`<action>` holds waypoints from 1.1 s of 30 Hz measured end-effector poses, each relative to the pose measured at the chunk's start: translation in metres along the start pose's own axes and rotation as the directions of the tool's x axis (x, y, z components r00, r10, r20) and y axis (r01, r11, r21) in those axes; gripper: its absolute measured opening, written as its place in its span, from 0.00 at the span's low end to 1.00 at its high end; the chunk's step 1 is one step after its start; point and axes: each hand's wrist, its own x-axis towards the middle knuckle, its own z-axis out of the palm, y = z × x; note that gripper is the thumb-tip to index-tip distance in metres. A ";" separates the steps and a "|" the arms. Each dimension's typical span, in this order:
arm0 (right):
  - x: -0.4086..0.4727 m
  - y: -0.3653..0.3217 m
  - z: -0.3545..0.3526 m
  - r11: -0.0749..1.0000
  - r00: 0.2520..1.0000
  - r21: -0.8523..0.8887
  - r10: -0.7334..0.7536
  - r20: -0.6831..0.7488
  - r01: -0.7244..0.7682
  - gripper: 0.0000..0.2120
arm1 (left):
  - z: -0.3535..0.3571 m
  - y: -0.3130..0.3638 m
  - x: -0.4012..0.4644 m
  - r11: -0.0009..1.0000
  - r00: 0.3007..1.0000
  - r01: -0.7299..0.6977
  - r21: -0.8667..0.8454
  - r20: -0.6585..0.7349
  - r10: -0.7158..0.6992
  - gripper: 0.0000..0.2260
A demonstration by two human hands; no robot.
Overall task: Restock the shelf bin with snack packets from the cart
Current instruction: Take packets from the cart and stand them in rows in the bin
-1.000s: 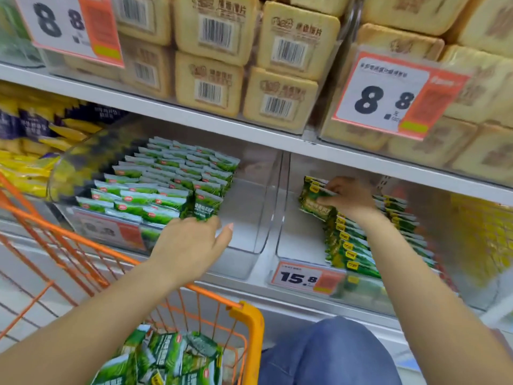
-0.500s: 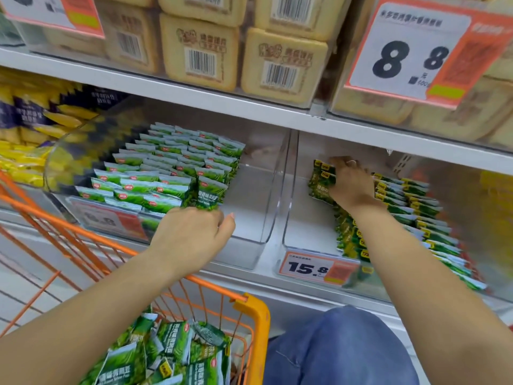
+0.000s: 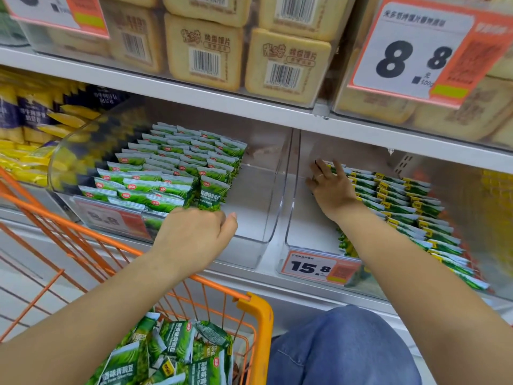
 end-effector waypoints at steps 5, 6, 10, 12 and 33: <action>0.002 -0.002 -0.003 0.985 0.990 -0.166 -0.013 0.137 0.036 0.24 | 0.001 0.000 0.000 1.000 1.000 0.004 0.006 0.018 -0.004 0.26; 0.002 -0.003 -0.005 0.985 0.990 -0.169 -0.011 0.144 0.035 0.24 | 0.001 0.000 0.001 1.000 1.000 0.001 0.014 0.025 -0.001 0.26; -0.003 0.000 -0.007 1.000 0.993 0.006 -0.003 0.121 0.003 0.25 | -0.002 0.001 0.002 0.999 0.997 0.024 0.032 0.072 -0.026 0.26; -0.010 0.006 -0.013 0.975 0.996 0.212 0.048 0.073 -0.063 0.26 | -0.003 0.003 0.005 0.998 0.994 0.068 -0.009 0.088 -0.067 0.24; -0.166 -0.186 -0.202 0.795 0.785 0.080 -0.570 -0.240 0.602 0.08 | -0.053 -0.085 -0.167 0.997 0.348 -0.003 0.082 0.934 -0.076 0.16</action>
